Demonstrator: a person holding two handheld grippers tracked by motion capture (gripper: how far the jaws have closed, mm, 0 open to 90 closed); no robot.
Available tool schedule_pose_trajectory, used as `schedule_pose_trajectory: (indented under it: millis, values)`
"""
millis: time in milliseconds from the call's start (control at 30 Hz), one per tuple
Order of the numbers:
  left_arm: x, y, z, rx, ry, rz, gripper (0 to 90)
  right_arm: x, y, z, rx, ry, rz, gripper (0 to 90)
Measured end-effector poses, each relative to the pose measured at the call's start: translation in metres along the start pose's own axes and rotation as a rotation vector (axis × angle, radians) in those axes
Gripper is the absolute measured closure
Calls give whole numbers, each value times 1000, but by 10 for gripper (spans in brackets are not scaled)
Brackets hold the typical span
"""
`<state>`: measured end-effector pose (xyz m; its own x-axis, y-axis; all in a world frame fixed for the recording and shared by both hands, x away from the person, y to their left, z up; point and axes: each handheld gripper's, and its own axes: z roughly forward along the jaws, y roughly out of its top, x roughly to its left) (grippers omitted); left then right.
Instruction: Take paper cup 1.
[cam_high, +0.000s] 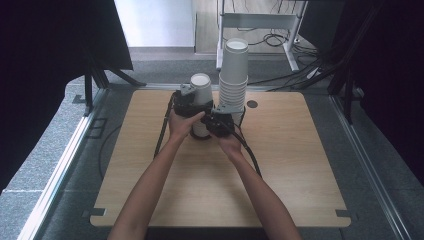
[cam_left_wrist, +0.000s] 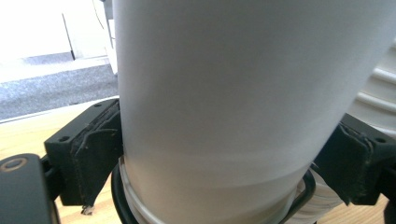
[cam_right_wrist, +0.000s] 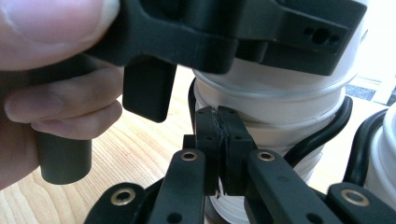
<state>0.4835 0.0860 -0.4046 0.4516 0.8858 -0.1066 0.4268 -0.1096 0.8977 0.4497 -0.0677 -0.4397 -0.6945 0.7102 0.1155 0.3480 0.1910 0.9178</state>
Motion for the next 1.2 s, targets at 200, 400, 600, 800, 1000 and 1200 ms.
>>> schedule_pose_trajectory:
  millis: [200, 400, 600, 800, 1000, 1200]
  values:
    - [-2, 1, -1, -12, 13, 19, 108, -1, 0, 0, 0, -1, -3, 880]
    - [-4, 5, -5, -31, 24, 25, 125, -2, 1, 1, 0, -3, -5, 890]
    - [-5, 8, -7, -37, 30, 41, 139, -2, 1, 1, 9, -2, 2, 890]
    - [-6, 11, -10, -60, 37, 43, 156, -3, 1, 2, 7, 1, 7, 891]
    - [-6, 11, -12, -67, 38, 46, 162, -2, 1, 2, 10, 4, 8, 895]
    - [-4, 10, -10, -80, 22, 27, 148, -2, 1, 2, 7, 3, 4, 895]
